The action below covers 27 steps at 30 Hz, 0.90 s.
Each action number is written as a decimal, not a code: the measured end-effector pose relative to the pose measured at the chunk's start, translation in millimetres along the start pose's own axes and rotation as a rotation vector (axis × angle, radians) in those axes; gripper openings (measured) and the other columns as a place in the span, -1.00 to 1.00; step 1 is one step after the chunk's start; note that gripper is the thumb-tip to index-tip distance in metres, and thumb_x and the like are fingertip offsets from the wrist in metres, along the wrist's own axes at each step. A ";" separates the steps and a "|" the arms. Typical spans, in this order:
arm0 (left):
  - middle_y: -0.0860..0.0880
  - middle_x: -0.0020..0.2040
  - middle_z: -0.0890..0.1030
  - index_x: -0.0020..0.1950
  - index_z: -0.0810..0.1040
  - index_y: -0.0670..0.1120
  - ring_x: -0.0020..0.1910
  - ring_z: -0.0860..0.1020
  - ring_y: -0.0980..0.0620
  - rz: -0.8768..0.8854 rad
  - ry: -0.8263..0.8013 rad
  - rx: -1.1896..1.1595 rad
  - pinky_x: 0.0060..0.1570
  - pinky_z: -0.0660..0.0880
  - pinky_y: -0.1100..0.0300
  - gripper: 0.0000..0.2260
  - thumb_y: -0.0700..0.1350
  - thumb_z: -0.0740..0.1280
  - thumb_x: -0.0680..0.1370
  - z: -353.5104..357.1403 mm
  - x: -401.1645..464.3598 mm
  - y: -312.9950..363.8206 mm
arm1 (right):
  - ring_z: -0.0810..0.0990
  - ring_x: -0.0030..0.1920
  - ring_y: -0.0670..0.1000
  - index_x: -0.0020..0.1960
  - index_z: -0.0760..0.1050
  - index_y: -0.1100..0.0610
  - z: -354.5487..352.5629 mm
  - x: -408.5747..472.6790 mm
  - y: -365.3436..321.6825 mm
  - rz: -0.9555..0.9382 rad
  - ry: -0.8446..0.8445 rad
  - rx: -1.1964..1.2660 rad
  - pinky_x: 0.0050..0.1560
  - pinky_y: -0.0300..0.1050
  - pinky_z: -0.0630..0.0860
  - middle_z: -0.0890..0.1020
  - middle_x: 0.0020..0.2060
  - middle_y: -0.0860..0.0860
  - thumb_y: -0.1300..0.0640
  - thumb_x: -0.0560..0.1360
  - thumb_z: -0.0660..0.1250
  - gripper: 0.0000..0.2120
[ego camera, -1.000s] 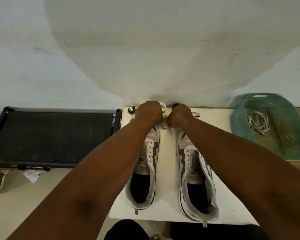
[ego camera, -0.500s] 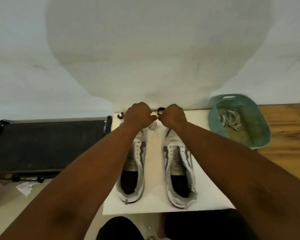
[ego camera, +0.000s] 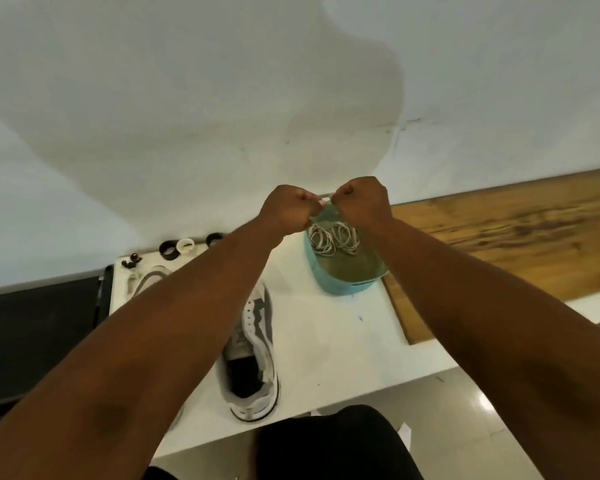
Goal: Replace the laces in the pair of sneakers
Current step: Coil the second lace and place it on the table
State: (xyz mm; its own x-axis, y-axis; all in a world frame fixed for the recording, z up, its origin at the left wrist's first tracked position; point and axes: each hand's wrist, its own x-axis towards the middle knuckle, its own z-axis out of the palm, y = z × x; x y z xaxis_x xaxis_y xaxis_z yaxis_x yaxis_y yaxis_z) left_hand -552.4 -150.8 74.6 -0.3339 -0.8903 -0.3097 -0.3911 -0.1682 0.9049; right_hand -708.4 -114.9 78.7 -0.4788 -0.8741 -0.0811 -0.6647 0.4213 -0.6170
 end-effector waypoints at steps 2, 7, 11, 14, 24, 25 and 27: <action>-0.06 -0.31 0.65 -0.14 0.73 -0.12 -0.40 0.58 0.01 -0.037 -0.025 -0.034 -0.27 0.58 0.16 -0.94 -0.15 0.54 0.49 22.6 7.0 5.5 | 0.65 -0.10 0.02 -0.12 0.72 0.06 -4.0 9.3 23.2 0.072 -0.009 0.014 -0.11 -0.22 0.43 0.73 -0.14 0.00 0.07 0.45 0.40 -0.87; 0.00 -0.31 0.69 -0.34 0.71 0.09 -0.22 0.68 -0.08 -0.080 0.076 -0.042 0.02 0.65 -0.10 -0.90 0.08 0.54 0.33 58.7 24.3 -14.7 | 0.63 -0.01 0.07 -0.01 0.67 0.08 27.7 20.8 59.9 0.071 -0.196 -0.128 -0.11 -0.20 0.40 0.67 -0.11 0.00 -0.06 0.50 0.38 -0.77; 0.02 -0.23 0.72 -0.30 0.69 0.02 -0.11 0.71 -0.09 -0.117 0.183 -0.044 0.07 0.67 -0.06 -0.82 0.05 0.51 0.46 66.1 32.3 -36.1 | 0.63 -0.05 0.10 -0.04 0.58 0.10 66.0 26.5 66.5 0.053 -0.322 -0.180 -0.21 -0.13 0.43 0.57 -0.26 -0.02 -0.06 0.51 0.43 -0.78; 0.02 -0.31 0.67 -0.24 0.66 -0.02 -0.28 0.63 0.00 -0.107 0.291 -0.095 -0.10 0.63 0.08 -0.80 -0.01 0.46 0.57 63.4 37.6 -49.4 | 0.64 0.01 0.14 0.09 0.61 0.12 81.6 31.3 65.3 0.047 -0.281 -0.237 -0.02 -0.02 0.56 0.65 -0.07 0.07 -0.03 0.51 0.42 -0.74; 0.06 -0.33 0.61 -0.14 0.68 -0.02 -0.32 0.52 0.07 -0.160 0.222 -0.219 -0.13 0.54 0.12 -0.88 -0.08 0.43 0.60 52.9 46.9 -68.6 | 0.61 0.20 0.18 0.21 0.57 0.19 101.9 37.4 58.2 -0.045 -0.294 -0.497 0.24 0.07 0.55 0.64 0.14 0.15 0.01 0.56 0.32 -0.67; 0.06 -0.33 0.60 -0.11 0.67 -0.03 -0.33 0.51 0.08 -0.160 0.205 -0.229 -0.16 0.55 0.14 -0.89 -0.10 0.43 0.61 51.0 45.7 -68.6 | 0.60 0.21 0.18 0.21 0.57 0.20 102.2 35.9 56.3 -0.055 -0.291 -0.513 0.27 0.07 0.53 0.64 0.14 0.15 0.01 0.57 0.31 -0.68; 0.02 -0.33 0.59 -0.06 0.66 -0.07 -0.37 0.49 0.10 -0.160 0.173 -0.281 -0.26 0.54 0.22 -0.92 -0.15 0.41 0.62 46.6 40.5 -66.3 | 0.59 0.20 0.18 0.14 0.58 0.19 100.6 31.4 52.9 -0.075 -0.300 -0.517 0.28 0.07 0.51 0.64 0.11 0.14 0.02 0.58 0.30 -0.73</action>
State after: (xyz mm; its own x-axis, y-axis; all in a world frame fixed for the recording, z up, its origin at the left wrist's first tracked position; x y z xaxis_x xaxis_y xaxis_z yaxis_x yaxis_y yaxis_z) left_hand -579.9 -156.0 -11.6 -0.1281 -0.8975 -0.4221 -0.1673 -0.3999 0.9011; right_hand -700.9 -144.3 -35.2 -0.2870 -0.9045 -0.3154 -0.9193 0.3527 -0.1748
